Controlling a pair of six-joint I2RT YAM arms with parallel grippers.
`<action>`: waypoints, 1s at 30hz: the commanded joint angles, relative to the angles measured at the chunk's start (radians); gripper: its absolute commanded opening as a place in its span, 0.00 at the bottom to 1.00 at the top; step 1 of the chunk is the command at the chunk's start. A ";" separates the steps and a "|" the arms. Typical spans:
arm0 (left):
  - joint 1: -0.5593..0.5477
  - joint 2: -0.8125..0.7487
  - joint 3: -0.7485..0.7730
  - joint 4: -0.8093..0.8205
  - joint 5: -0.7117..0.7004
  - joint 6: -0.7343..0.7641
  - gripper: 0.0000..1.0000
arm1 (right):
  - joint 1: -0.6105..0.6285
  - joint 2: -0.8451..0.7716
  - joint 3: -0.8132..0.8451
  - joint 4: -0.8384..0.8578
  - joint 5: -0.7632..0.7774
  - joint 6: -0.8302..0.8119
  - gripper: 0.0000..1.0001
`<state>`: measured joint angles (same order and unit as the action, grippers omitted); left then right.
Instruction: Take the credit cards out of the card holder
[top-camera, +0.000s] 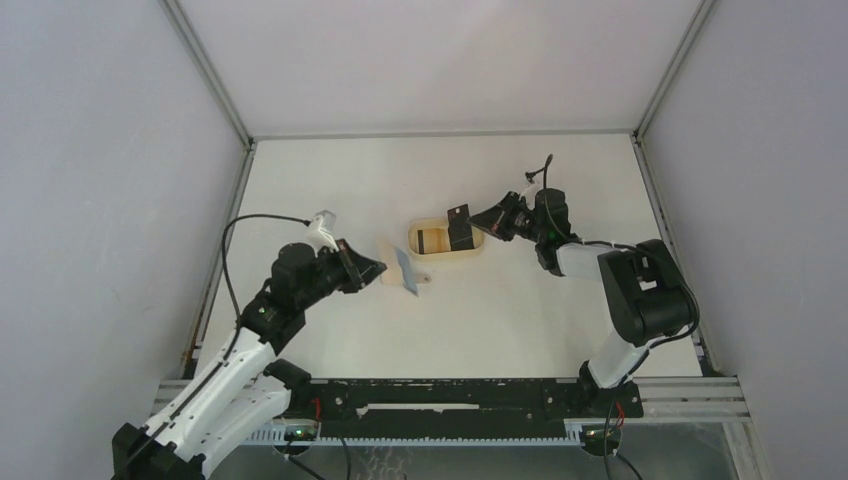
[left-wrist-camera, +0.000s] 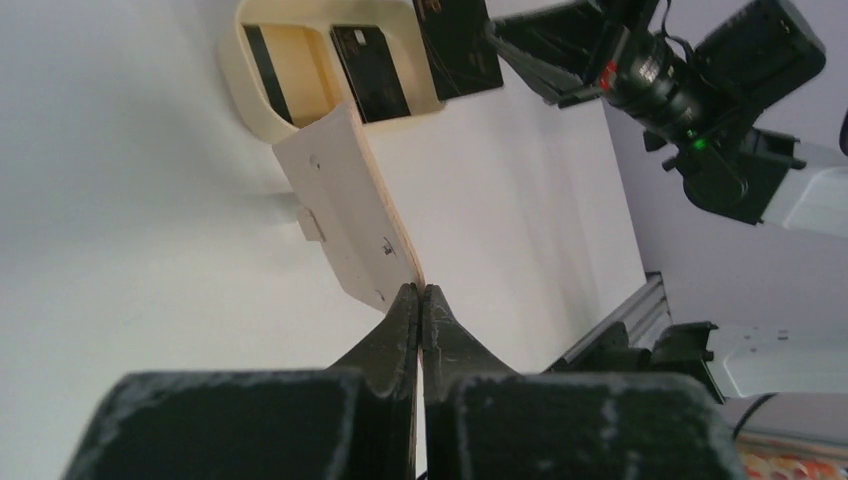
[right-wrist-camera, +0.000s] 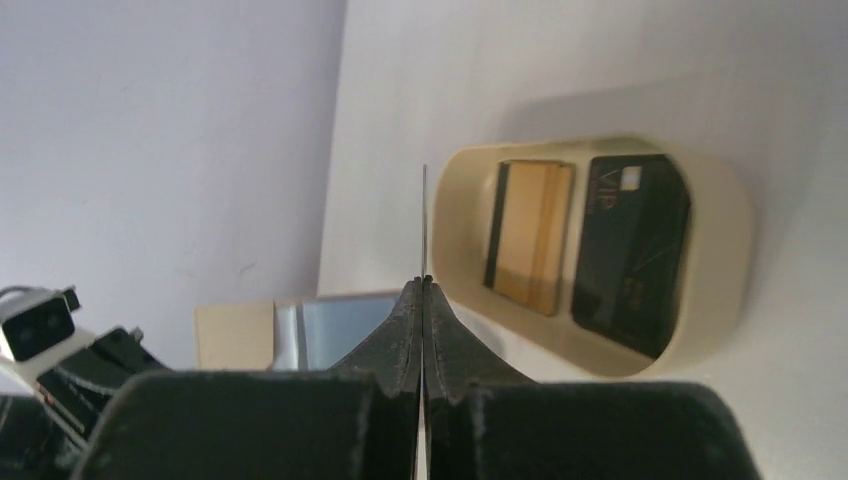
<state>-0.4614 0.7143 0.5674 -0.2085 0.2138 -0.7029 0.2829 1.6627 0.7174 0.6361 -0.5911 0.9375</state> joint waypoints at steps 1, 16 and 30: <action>0.004 0.009 -0.110 0.299 0.127 -0.118 0.00 | 0.004 0.051 0.083 -0.073 0.113 -0.060 0.00; -0.008 0.052 -0.282 0.332 0.033 -0.069 0.00 | 0.009 0.176 0.175 -0.182 0.136 -0.114 0.00; -0.006 0.211 -0.283 0.332 -0.033 0.038 0.00 | 0.035 0.154 0.175 -0.277 0.160 -0.198 0.00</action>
<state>-0.4690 0.9047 0.2756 0.0948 0.2237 -0.7315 0.3035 1.8385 0.8619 0.4026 -0.4522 0.7906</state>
